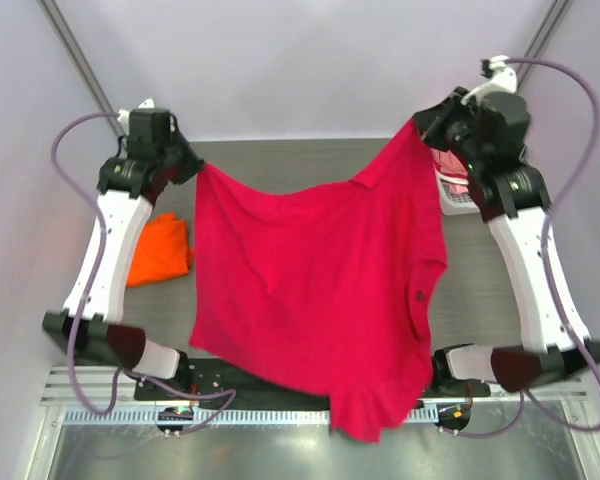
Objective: Fold and stack the t-shirts
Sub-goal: Flatten the tshirt out
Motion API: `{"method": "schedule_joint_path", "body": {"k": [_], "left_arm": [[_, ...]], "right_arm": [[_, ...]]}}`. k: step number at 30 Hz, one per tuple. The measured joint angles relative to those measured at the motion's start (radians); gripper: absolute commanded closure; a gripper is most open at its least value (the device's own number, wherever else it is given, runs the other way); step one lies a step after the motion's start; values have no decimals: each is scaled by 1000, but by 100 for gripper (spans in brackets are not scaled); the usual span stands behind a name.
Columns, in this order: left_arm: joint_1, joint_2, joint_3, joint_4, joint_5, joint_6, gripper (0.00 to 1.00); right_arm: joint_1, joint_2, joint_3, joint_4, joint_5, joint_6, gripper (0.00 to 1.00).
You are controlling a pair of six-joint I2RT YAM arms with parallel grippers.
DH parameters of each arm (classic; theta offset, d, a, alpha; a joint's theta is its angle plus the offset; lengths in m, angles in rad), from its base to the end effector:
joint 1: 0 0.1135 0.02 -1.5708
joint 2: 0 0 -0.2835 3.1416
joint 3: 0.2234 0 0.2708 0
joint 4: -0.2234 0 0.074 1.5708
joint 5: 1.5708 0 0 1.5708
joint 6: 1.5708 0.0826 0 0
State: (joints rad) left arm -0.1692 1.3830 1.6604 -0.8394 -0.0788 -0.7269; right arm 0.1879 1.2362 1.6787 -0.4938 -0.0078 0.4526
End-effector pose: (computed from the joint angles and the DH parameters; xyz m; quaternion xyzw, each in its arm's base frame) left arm 0.3332 -0.0503 0.4387 -0.2591 0.8358 -0.1781 0.4502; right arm 0.2909 0.0560 0.5405 0.0930 0.7190 0.2195 0.6528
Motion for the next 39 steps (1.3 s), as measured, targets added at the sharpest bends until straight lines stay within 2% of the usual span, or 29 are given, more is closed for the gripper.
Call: {"method": "schedule_joint_path", "body": {"k": [3, 8, 11, 13, 15, 17, 19, 25, 31, 39], "left_arm": [[20, 172, 185, -50, 10, 2, 100], [100, 422, 703, -91, 85, -2, 100], [168, 442, 824, -77, 158, -27, 100], [202, 418, 801, -41, 195, -38, 100], [224, 375, 702, 11, 216, -45, 100], [226, 331, 571, 53, 228, -45, 100], [224, 299, 430, 103, 239, -43, 100], [207, 166, -132, 244, 259, -42, 100], [197, -8, -573, 323, 266, -50, 100], [196, -313, -943, 395, 254, -60, 100]], "right_arm": [[-1, 138, 42, -34, 1, 1, 99], [-63, 289, 369, -70, -58, 32, 99], [-131, 322, 534, -34, -122, 78, 99], [-166, 329, 602, 3, -169, 104, 99], [-182, 315, 593, 48, -205, 123, 99], [-181, 276, 492, 100, -232, 132, 99], [-183, 222, 335, 140, -261, 143, 99], [-212, 23, -254, 214, -278, 167, 99], [-213, -301, -763, 216, -277, 191, 99], [-213, -710, -1049, 144, -292, 215, 99]]}}
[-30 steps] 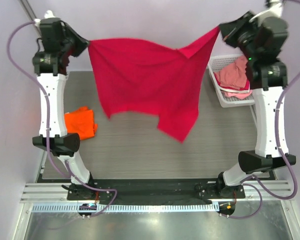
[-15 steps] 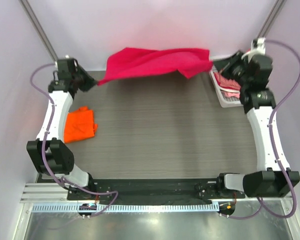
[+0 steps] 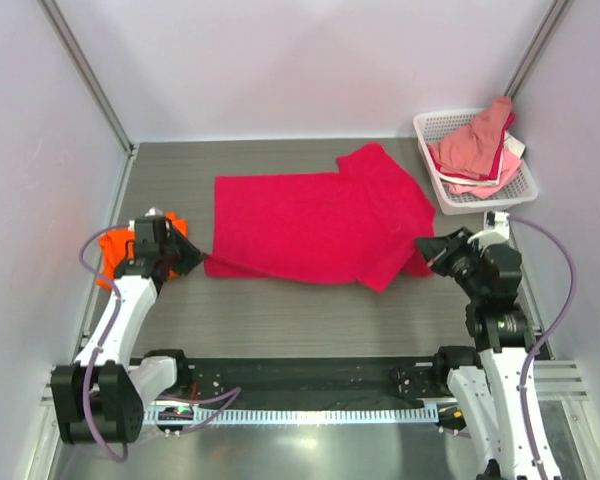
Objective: Fold and stack the t-shirts
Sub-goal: Flatten the tshirt out, then fold the tshirt
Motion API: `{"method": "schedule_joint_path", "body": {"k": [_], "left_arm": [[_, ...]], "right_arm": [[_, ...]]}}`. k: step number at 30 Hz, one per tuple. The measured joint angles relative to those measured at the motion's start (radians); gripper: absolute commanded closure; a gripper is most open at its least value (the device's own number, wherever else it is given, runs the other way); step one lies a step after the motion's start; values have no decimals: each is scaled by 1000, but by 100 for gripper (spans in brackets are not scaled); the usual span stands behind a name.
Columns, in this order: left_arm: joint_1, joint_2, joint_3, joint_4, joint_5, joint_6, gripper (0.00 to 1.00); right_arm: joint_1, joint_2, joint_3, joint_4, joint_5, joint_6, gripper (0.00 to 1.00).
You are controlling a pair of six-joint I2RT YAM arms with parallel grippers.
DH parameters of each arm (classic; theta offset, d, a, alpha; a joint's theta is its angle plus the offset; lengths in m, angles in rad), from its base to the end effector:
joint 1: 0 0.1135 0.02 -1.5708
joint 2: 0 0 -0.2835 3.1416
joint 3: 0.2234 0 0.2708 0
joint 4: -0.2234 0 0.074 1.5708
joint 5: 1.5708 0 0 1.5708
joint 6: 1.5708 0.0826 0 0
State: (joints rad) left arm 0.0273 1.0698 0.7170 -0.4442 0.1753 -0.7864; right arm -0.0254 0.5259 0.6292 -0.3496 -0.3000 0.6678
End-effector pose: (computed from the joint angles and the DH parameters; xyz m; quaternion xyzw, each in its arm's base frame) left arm 0.2612 -0.0073 0.2161 -0.3347 0.8603 -0.2146 0.3191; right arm 0.1801 0.0198 0.3054 0.1785 0.7646 0.3038 0.5397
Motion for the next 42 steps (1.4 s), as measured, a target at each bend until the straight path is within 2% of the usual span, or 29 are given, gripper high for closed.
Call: {"method": "schedule_joint_path", "body": {"k": [4, 9, 13, 18, 26, 42], "left_arm": [[0, -85, -118, 11, -11, -5, 100], [0, -97, -151, 15, -11, -15, 100], [0, -72, -141, 33, -13, -17, 100], [0, 31, -81, 48, -12, -18, 100], [0, 167, -11, 108, -7, -26, 100], [0, 223, 25, 150, -26, -44, 100]], "right_arm": [[0, -110, -103, -74, -1, 14, 99], [0, -93, -130, -142, 15, 10, 99], [0, 44, -99, -144, 34, -21, 99], [0, 256, -28, -100, 54, -53, 99], [0, 478, 89, -18, 62, -80, 99], [0, 760, 327, 42, 61, -147, 99]]}}
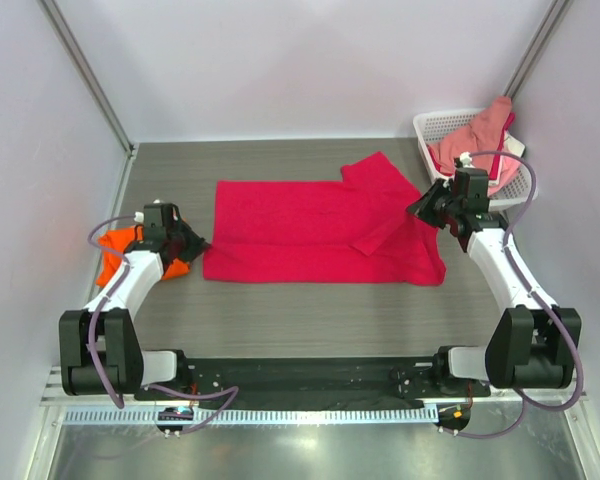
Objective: Fold and stack the t-shirts
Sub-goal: Fold the tshirt
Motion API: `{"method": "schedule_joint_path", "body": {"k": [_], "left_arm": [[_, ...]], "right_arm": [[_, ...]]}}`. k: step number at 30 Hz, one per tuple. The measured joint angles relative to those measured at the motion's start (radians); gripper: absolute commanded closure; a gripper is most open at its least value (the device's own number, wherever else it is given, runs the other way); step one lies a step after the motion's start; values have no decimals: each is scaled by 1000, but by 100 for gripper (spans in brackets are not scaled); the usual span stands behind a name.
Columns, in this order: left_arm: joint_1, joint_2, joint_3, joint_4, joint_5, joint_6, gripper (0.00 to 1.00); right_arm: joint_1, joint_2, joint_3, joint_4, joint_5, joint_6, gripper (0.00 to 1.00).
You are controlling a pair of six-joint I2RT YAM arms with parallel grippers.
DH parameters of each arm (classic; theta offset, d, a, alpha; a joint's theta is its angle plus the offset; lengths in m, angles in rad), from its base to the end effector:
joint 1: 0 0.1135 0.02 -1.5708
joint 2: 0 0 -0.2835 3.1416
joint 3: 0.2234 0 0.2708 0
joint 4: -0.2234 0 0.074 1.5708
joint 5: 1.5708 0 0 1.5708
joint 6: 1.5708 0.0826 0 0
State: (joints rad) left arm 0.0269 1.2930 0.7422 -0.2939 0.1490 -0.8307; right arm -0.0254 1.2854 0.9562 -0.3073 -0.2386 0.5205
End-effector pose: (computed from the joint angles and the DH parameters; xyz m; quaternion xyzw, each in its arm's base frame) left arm 0.3023 -0.0041 0.1826 -0.3636 0.8588 -0.2026 0.2987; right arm 0.3339 0.0110 0.2652 0.1874 0.8681 0.2126 0.4075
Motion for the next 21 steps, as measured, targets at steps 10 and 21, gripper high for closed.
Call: {"method": "schedule_joint_path", "body": {"k": [10, 21], "left_arm": [[-8, 50, 63, 15, -33, 2, 100], [-24, 190, 124, 27, -37, 13, 100]], "right_arm": [[0, 79, 39, 7, 2, -18, 99], [-11, 102, 54, 8, 35, -20, 99]]}}
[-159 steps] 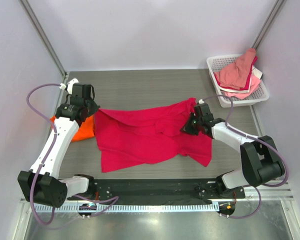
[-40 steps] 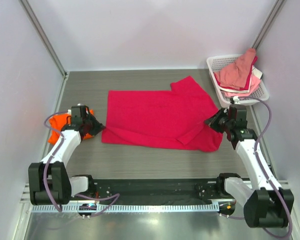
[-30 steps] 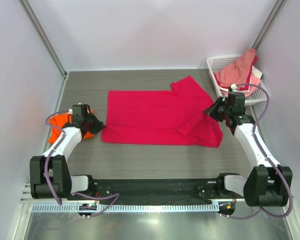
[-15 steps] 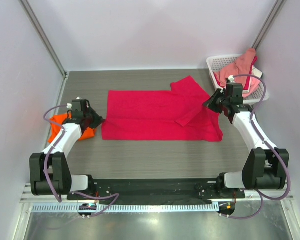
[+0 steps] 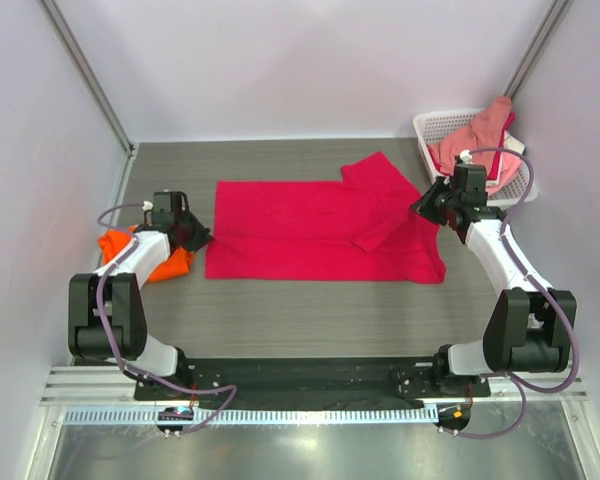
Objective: Fold and stack the t-shirts
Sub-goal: Fold the tshirt
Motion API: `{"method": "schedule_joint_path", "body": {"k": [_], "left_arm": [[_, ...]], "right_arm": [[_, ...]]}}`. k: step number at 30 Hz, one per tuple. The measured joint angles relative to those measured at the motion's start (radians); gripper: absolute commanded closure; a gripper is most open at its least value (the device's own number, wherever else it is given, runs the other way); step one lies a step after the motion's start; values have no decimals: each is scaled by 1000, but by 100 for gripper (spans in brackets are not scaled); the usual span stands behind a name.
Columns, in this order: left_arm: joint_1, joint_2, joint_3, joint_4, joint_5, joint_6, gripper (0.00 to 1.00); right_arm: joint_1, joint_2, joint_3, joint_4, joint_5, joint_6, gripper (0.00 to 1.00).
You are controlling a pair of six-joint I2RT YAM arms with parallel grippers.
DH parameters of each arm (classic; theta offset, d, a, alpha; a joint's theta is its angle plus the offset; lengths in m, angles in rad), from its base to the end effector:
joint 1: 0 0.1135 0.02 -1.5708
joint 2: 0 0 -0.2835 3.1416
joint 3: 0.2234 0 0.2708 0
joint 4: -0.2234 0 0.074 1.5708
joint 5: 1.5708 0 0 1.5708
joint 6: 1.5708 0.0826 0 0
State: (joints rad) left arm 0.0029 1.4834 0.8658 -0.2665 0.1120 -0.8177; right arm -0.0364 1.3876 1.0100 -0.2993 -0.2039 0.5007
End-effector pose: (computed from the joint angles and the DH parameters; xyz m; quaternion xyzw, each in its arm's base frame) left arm 0.3443 -0.0082 0.1712 -0.3577 0.8696 -0.1816 0.2877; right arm 0.3571 0.0037 0.2536 0.1956 0.8766 0.1882 0.3973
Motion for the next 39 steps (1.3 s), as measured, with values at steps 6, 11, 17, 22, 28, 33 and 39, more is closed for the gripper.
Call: {"method": "schedule_joint_path", "body": {"k": [6, 11, 17, 22, 28, 33, 39], "left_arm": [[-30, 40, 27, 2, -7, 14, 100], [-32, 66, 58, 4, -16, 14, 100], [-32, 77, 68, 4, -49, 13, 100], [-32, 98, 82, 4, -64, 13, 97], [-32, 135, 104, 3, -58, 20, 45], [-34, 34, 40, 9, -59, 21, 42], [-48, -219, -102, 15, -59, 5, 43]], "right_arm": [[-12, 0, 0, 0, 11, 0, 99], [-16, 1, 6, -1, 18, 2, 99], [-19, 26, 39, 3, 21, 3, 99], [-19, 80, 63, 23, 22, 16, 77], [-19, 143, 70, 58, 23, 47, 36], [-18, -28, -97, 94, 70, 86, 40], [-18, -384, -373, 103, 160, 190, 44]]}}
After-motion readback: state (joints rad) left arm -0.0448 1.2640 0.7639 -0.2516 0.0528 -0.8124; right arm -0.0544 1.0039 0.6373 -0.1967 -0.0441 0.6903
